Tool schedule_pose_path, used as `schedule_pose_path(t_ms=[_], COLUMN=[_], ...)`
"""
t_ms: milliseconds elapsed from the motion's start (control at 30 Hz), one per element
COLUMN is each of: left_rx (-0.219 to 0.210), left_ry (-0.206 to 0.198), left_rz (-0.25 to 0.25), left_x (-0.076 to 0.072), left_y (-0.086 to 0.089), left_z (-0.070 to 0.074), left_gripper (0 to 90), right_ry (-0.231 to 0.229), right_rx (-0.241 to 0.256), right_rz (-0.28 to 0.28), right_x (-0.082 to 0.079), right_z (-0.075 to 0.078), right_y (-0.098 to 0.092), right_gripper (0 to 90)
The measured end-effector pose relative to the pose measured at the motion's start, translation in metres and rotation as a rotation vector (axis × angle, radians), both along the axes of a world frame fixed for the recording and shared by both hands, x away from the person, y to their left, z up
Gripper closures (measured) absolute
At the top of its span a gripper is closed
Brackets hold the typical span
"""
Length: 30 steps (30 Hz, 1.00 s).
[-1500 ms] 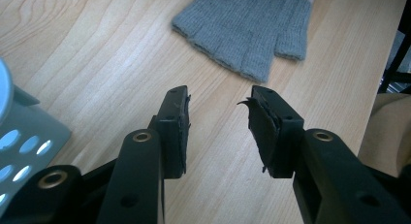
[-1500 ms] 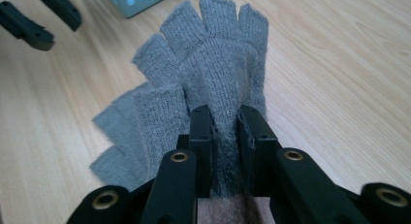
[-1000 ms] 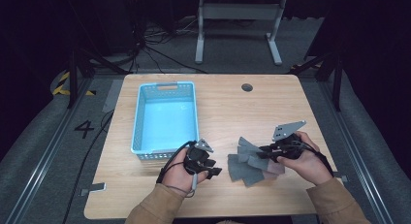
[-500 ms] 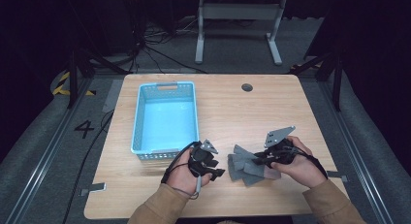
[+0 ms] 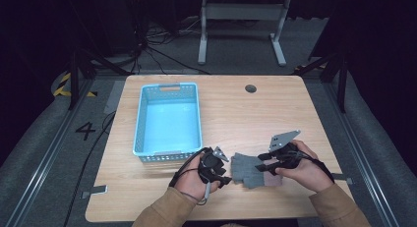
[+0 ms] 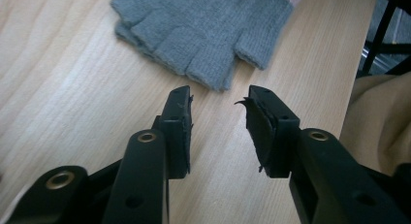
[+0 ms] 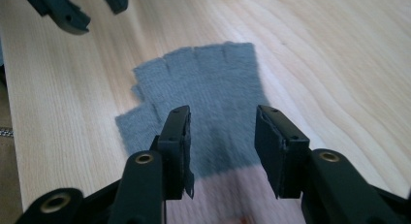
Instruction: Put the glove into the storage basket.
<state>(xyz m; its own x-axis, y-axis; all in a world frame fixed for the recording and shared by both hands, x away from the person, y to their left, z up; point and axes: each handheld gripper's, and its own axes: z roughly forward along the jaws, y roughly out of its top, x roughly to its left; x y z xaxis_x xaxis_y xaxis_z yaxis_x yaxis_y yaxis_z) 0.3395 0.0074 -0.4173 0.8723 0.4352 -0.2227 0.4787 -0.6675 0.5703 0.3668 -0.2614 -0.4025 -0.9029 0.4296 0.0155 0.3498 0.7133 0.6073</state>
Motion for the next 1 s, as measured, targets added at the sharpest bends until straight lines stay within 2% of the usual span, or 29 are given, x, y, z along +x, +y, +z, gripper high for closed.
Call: schedule_pose_path(t_ms=[167, 267, 367, 467, 700, 833, 1000], left_rx=[0.023, 0.039, 0.059, 0.071, 0.090, 0.095, 0.112], left_ry=[0.008, 0.015, 0.014, 0.016, 0.027, 0.025, 0.033], left_rz=[-0.022, -0.022, -0.045, -0.049, -0.051, -0.054, -0.056], left_x=[0.001, 0.001, 0.003, 0.003, 0.004, 0.005, 0.005], left_y=[-0.009, -0.012, -0.015, -0.018, -0.022, -0.023, -0.025], left_z=[-0.003, -0.004, -0.005, -0.006, -0.012, -0.014, -0.020], left_gripper=[64.4, 64.6, 65.7, 66.3, 67.8, 69.2, 70.0], right_ry=[-0.011, -0.012, -0.014, -0.011, -0.001, 0.009, -0.001], right_rx=[0.006, -0.006, -0.014, -0.045, -0.093, -0.117, -0.119], right_rz=[-0.055, -0.075, -0.093, -0.125, -0.131, -0.114, -0.096], right_x=[-0.004, -0.007, -0.008, -0.007, -0.005, -0.004, 0.000], right_z=[0.006, 0.007, 0.007, 0.004, -0.004, -0.010, -0.015], right_y=[-0.019, -0.032, -0.039, -0.055, -0.068, -0.069, -0.065], right_gripper=[57.6, 57.7, 57.8, 58.5, 59.2, 59.6, 61.0])
